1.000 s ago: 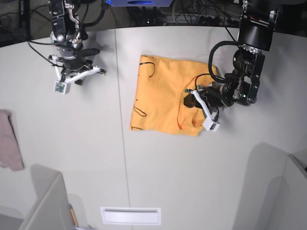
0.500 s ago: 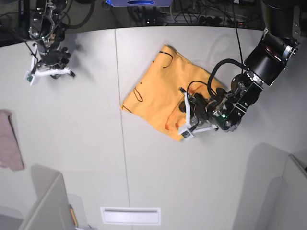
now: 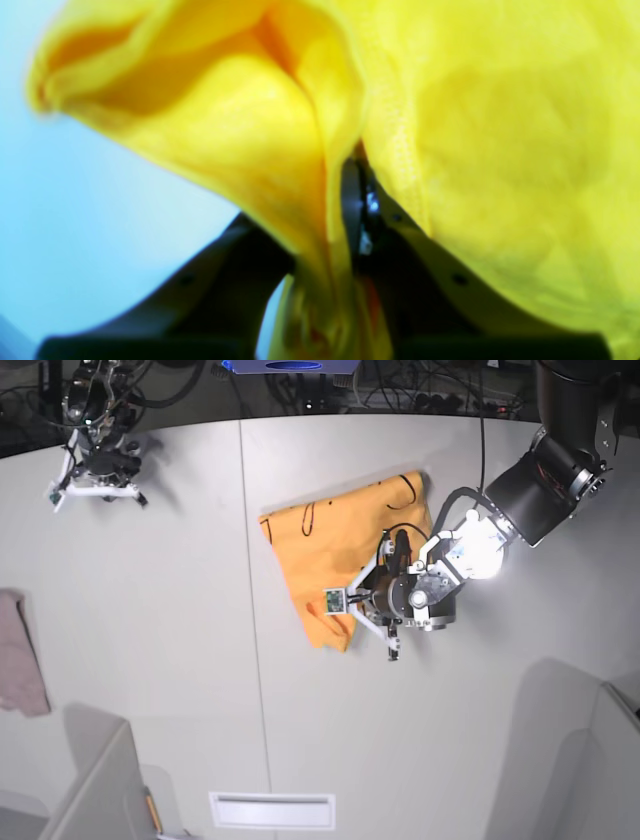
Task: Fold the T-shirt properly
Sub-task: 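Grasp the bundle corner with the left gripper and drag it to square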
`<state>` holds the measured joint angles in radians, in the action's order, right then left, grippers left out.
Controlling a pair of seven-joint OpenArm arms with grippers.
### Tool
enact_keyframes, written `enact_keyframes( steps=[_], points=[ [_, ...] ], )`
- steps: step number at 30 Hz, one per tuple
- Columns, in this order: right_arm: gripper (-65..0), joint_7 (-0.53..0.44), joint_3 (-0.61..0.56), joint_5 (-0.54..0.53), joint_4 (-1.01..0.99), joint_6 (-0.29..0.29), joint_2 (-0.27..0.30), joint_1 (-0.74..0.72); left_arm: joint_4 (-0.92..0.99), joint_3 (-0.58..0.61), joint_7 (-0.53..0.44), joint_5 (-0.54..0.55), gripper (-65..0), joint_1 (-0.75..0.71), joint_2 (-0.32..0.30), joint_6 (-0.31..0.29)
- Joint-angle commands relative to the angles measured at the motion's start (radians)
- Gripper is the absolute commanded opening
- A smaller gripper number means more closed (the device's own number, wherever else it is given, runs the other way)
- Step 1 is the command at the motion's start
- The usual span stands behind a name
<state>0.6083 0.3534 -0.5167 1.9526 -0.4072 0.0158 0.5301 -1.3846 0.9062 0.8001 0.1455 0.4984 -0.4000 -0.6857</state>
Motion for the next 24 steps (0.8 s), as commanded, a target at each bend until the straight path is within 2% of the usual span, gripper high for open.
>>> enact_keyframes(
  steps=[1, 4, 10, 12, 15, 19, 21, 24],
  points=[
    [-65.0, -0.02, 0.0, 0.003, 0.015, 0.003, -0.007, 0.002, 0.006, -0.003, -0.009, -0.004, -65.0, 0.023, 0.013, -0.012],
    [-65.0, -0.02, 0.005, 0.003, 0.015, 0.003, -0.032, 0.002, 0.058, 0.001, -0.014, -0.007, -65.0, 0.047, 0.048, -0.012],
    [-65.0, -0.02, -0.001, 0.003, 0.015, 0.001, -0.037, 0.002, 0.181, 0.004, -0.017, -0.007, -65.0, 0.093, 0.134, -0.012],
    [-65.0, -0.02, -0.003, 0.003, 0.015, 0.001, -0.037, 0.002, 0.212, 0.006, -0.066, -0.008, -65.0, 0.105, 0.152, -0.012],
    [-65.0, -0.02, -0.003, 0.003, 0.015, 0.0, -0.037, 0.002, 0.261, 0.04, -0.16, -0.008, -65.0, 0.127, 0.158, -0.012],
    [-65.0, -0.02, -0.003, 0.003, 0.015, 0.0, -0.037, 0.0, 0.325, 0.152, -0.178, 0.001, -65.0, 0.184, 0.158, -0.012],
    [-65.0, -0.02, -0.003, 0.003, 0.015, 0.0, -0.037, -0.001, 0.331, 0.153, -0.183, 0.001, -65.0, 0.19, 0.158, -0.012],
    [-65.0, -0.02, -0.004, 0.003, 0.015, 0.0, -0.037, -0.008, 0.34, 0.155, -0.241, 0.003, -65.0, 0.21, 0.158, -0.012]
  ],
)
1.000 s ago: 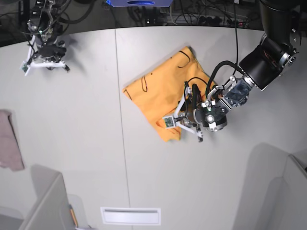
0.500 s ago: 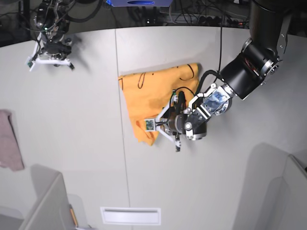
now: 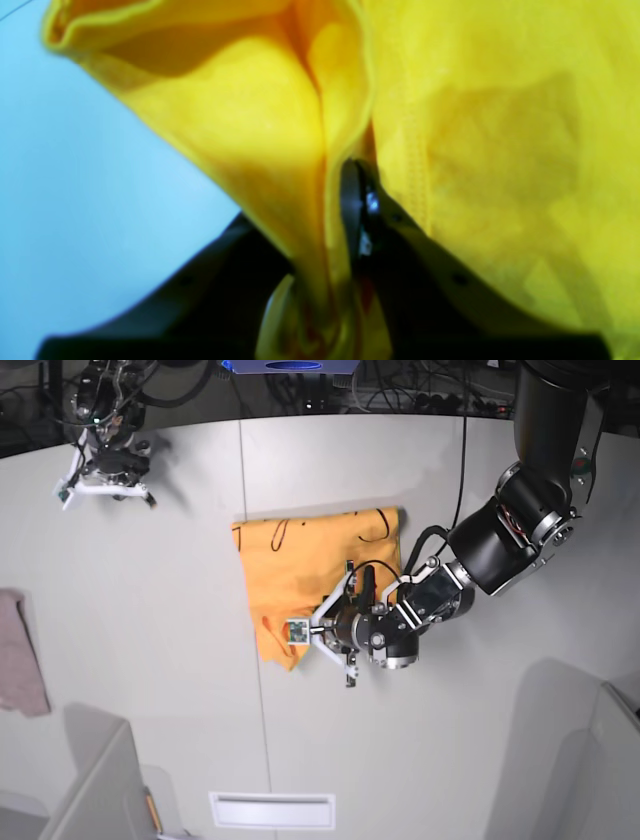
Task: Fold the T-shirt properly
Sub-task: 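Grasp the bundle corner with the left gripper and drag it to square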
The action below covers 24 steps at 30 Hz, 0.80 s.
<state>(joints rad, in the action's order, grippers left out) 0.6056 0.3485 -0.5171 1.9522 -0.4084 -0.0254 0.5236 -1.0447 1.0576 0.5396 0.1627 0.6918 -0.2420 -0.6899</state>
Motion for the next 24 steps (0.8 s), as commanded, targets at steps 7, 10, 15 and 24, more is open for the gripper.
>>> enact_keyframes(
  steps=[7, 10, 15, 24],
  points=[
    [-65.0, -0.017, 0.001, 0.004, 0.016, 0.001, 0.005, -0.015, 0.001, 0.008, 0.014, -0.018, -65.0, 0.018, 0.0, -0.008],
    [-65.0, -0.017, -0.001, 0.004, 0.016, 0.001, 0.005, -0.029, -0.001, 0.008, 0.014, -0.024, -65.0, 0.019, 0.0, -0.008],
    [-65.0, -0.017, -0.036, 0.004, 0.014, 0.001, 0.006, -0.035, -0.009, 0.01, 0.014, -0.016, -65.0, 0.03, 0.0, -0.008],
    [-65.0, -0.017, -0.055, 0.004, -0.003, 0.001, 0.006, -0.055, -0.012, 0.0, 0.014, -0.015, -39.2, 0.047, 0.002, -0.008]
  ],
)
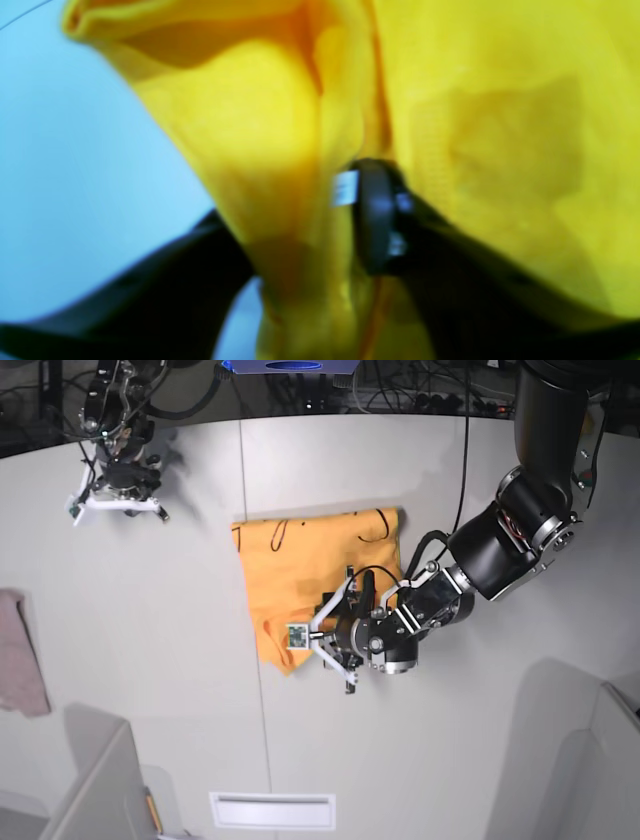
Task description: Fold the T-shirt properly
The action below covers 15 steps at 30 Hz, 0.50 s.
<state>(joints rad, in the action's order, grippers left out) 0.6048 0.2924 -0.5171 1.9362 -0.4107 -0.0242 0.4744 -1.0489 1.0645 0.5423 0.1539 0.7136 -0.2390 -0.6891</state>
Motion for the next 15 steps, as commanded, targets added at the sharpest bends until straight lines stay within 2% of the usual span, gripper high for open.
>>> enact_keyframes(
  steps=[1, 4, 7, 10, 15],
  points=[
    [-65.0, -0.016, 0.001, 0.004, 0.01, 0.003, 0.005, -0.007, -0.009, -0.007, 0.011, -0.006, -33.2, 0.027, 0.005, -0.009],
    [-65.0, -0.016, 0.001, 0.004, 0.009, 0.003, 0.005, -0.007, -0.014, -0.007, 0.011, -0.006, -20.2, 0.051, 0.023, -0.009],
    [-65.0, -0.016, 0.0, 0.004, 0.009, 0.003, 0.005, -0.007, -0.014, -0.008, 0.011, -0.004, -12.8, 0.076, 0.031, -0.009],
    [-65.0, -0.016, 0.0, 0.004, 0.009, 0.003, 0.005, -0.007, -0.014, -0.008, 0.012, -0.004, -11.0, 0.105, 0.054, -0.009],
    [-65.0, -0.016, 0.0, 0.004, 0.009, 0.003, 0.008, -0.007, -0.061, -0.008, 0.014, -0.004, -10.9, 0.131, 0.053, -0.009]
  ],
)
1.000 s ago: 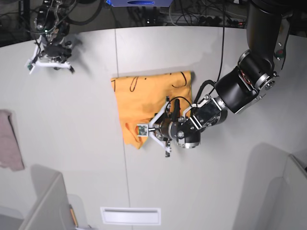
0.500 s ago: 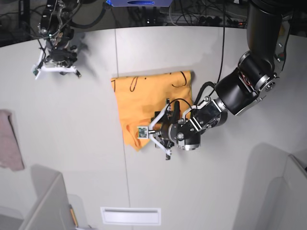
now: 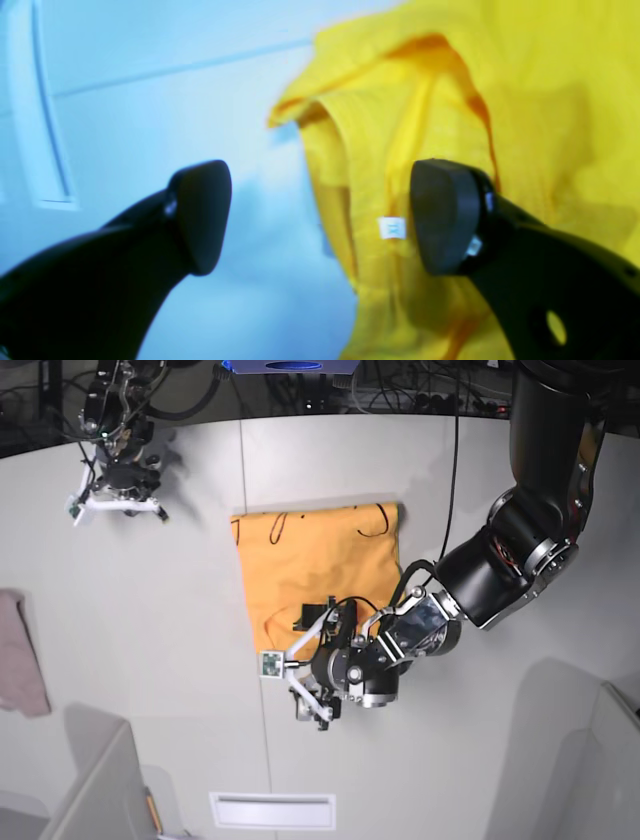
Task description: Fold the T-shirt properly
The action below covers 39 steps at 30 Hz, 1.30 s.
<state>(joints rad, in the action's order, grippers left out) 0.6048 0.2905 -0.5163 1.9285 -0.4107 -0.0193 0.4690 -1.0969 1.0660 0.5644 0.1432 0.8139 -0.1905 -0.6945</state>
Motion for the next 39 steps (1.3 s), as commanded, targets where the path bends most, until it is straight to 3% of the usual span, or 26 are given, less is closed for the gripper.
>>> enact_keyframes(
  steps=[1, 5, 9, 14, 16, 17, 21, 24, 27, 31, 34, 37, 39],
  points=[
    [-65.0, -0.016, 0.002, 0.003, 0.016, 0.005, 0.005, -0.002, -0.033, -0.011, -0.008, 0.006, -10.9, 0.031, 0.001, -0.004],
    [-65.0, -0.016, 0.002, 0.003, 0.016, 0.006, 0.006, -0.002, -0.122, -0.109, 0.013, 0.006, -11.5, 0.019, 0.0, -0.004],
    [-65.0, -0.016, 0.002, 0.003, 0.016, 0.009, 0.008, -0.002, -0.249, -0.249, 0.167, 0.006, -11.7, -0.017, -0.002, -0.004],
    [-65.0, -0.018, 0.0, 0.005, 0.021, 0.011, 0.008, 0.0, -0.48, -0.389, 0.21, 0.006, -12.3, -0.153, -0.086, -0.004],
    [-65.0, -0.023, 0.0, 0.005, 0.021, 0.012, 0.008, 0.0, -0.558, -0.441, 0.21, 0.002, -19.3, -0.221, -0.119, -0.004],
    [-65.0, -0.024, 0.0, 0.005, 0.024, 0.025, 0.009, 0.001, -0.599, -0.475, 0.21, -0.003, -26.2, -0.262, -0.131, -0.004],
    [-65.0, -0.024, 0.0, 0.006, 0.025, 0.126, 0.042, 0.007, -0.711, -0.671, 0.21, -0.004, -64.2, -0.436, -0.151, -0.004],
    [-65.0, -0.03, 0.0, 0.006, 0.044, 0.183, 0.068, 0.038, -0.797, -0.87, 0.204, -0.004, -65.0, -0.58, -0.151, -0.004],
    [-65.0, -0.096, 0.0, 0.006, 0.076, 0.233, 0.092, 0.098, -0.88, -1.025, 0.196, -0.004, -65.0, -0.701, -0.149, -0.004],
    [-65.0, -0.231, -0.001, 0.006, 0.085, 0.244, 0.146, 0.207, -0.888, -1.165, 0.021, -0.004, -65.0, -0.878, -0.151, -0.004],
    [-65.0, -0.313, -0.001, 0.012, 0.085, 0.25, 0.17, 0.296, -0.883, -1.22, -0.206, -0.006, -65.0, -1.056, -0.169, -0.004],
    [-65.0, -0.348, -0.003, 0.112, 0.085, 0.329, 0.183, 0.368, -0.877, -1.228, -0.43, -0.006, -65.0, -1.22, -0.195, -0.004],
    [-65.0, -0.349, -0.001, 0.204, 0.085, 0.376, 0.167, 0.411, -0.868, -1.234, -0.527, -0.006, -65.0, -1.306, -0.197, -0.004]
  ],
)
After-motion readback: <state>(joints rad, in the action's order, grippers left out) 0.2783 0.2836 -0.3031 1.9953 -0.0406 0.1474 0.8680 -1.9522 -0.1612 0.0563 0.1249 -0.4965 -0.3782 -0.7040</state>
